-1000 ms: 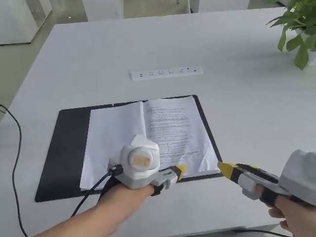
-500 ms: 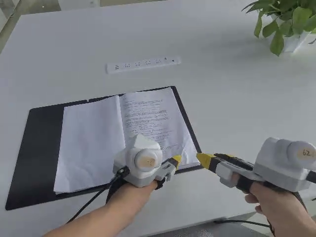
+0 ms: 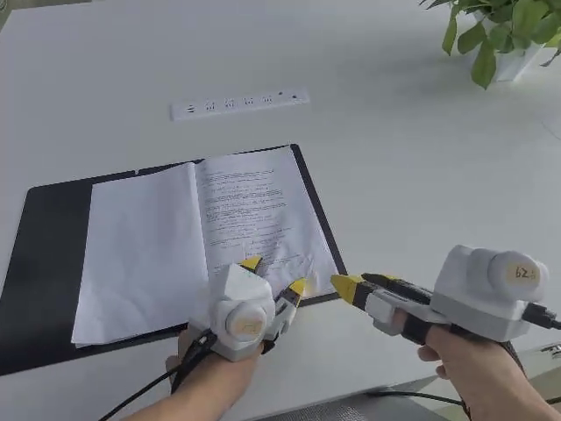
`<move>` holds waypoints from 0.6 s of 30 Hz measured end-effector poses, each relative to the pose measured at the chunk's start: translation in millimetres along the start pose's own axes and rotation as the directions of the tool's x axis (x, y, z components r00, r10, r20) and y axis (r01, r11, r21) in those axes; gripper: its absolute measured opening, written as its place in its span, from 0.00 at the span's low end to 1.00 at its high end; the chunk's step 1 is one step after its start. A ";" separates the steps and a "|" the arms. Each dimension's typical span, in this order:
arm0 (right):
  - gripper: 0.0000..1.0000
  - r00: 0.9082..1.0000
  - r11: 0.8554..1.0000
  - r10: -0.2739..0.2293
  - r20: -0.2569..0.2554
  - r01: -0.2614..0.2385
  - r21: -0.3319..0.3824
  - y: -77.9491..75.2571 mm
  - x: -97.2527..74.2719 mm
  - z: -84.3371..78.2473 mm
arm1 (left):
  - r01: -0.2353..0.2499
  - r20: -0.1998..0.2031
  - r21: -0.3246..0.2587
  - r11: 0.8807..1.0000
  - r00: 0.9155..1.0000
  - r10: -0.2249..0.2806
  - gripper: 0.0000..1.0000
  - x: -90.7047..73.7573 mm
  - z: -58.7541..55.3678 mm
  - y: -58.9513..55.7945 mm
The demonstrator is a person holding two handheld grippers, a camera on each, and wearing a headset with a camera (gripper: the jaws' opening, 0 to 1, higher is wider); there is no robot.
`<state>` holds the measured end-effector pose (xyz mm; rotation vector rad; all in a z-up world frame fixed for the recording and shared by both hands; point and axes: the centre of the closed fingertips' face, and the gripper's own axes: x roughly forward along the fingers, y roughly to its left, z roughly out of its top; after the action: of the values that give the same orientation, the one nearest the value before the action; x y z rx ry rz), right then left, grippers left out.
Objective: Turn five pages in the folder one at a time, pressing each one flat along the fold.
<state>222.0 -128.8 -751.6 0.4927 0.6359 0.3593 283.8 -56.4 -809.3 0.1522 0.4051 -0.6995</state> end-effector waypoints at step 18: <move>0.34 1.000 1.000 0.007 -0.020 -0.007 -0.004 -1.0 7.7 -2.9 | -0.070 0.021 0.013 0.997 0.997 0.070 0.07 -0.8 1.6 21.1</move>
<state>226.1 -125.2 -757.8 0.4885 0.6527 0.3722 297.4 -40.3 -807.5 0.1711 0.3736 -0.6346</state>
